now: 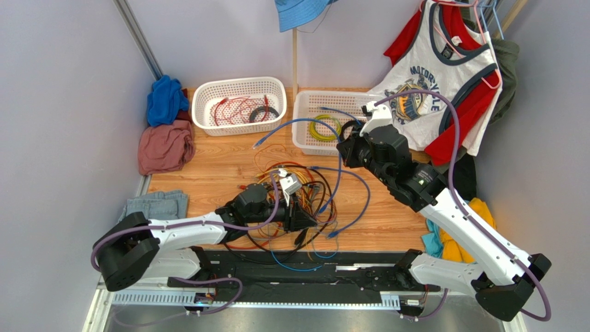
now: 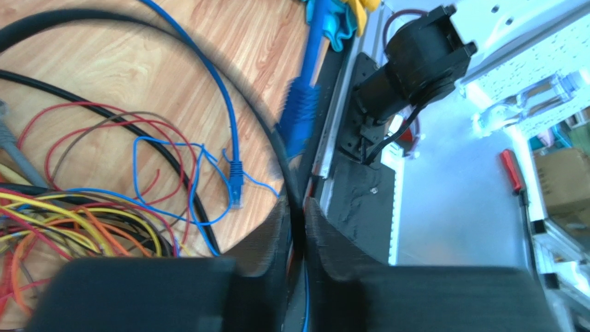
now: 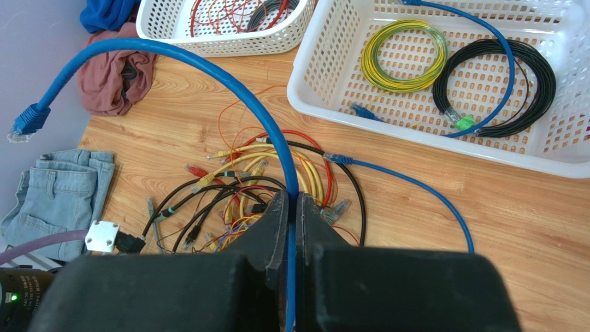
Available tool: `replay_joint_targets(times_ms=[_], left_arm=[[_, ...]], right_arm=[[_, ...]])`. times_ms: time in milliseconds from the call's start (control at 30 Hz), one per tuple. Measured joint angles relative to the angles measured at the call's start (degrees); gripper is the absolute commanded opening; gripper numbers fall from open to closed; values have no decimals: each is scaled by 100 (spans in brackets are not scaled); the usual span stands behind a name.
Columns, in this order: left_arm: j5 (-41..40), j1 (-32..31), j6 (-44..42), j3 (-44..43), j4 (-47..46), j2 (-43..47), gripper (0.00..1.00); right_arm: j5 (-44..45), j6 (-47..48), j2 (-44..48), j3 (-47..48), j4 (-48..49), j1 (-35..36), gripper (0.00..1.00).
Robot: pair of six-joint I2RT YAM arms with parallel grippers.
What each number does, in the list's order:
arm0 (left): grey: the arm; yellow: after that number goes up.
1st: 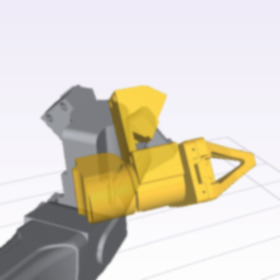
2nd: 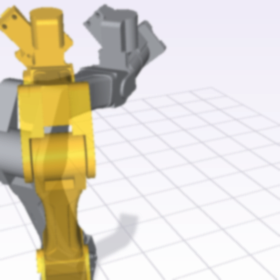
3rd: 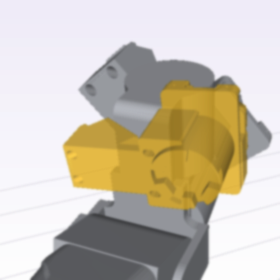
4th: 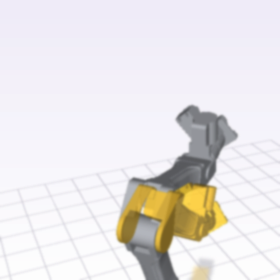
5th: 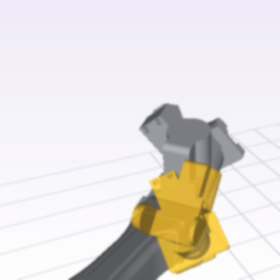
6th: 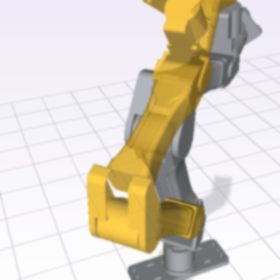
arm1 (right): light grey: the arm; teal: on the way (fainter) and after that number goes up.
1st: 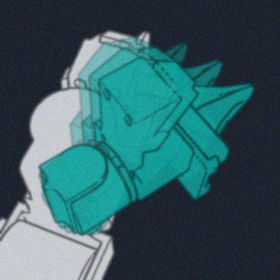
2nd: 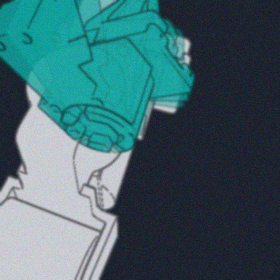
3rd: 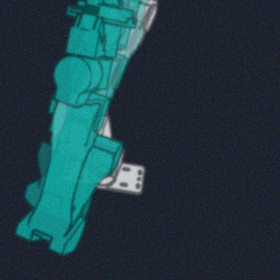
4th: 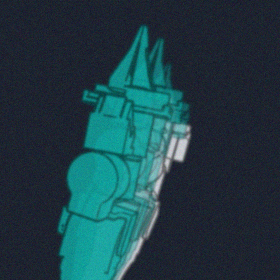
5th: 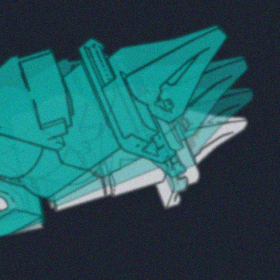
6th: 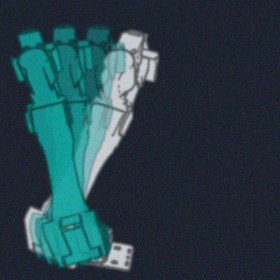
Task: Untangle the cables
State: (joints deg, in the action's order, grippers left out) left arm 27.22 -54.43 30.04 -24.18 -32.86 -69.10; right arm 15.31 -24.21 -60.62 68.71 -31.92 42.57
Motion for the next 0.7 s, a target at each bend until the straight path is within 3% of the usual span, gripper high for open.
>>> replay_joint_targets(times_ms=[33, 267, 533, 700], left_arm=[[9, 0, -9, 0, 9, -13, 0], [-293, -20, -175, 0, 584, 671, 0], [-1851, -15, -501, -498, 2177, 2824, 0], [-2979, -11, -452, -970, 2933, 3073, 0]], right_arm=[[0, 0, 13, 0, 2, 0, 0], [28, 7, 160, -17, 2, 2, 0], [136, 7, 118, -358, 48, 2, 0], [374, -2, 76, -472, 66, 4, 0]])
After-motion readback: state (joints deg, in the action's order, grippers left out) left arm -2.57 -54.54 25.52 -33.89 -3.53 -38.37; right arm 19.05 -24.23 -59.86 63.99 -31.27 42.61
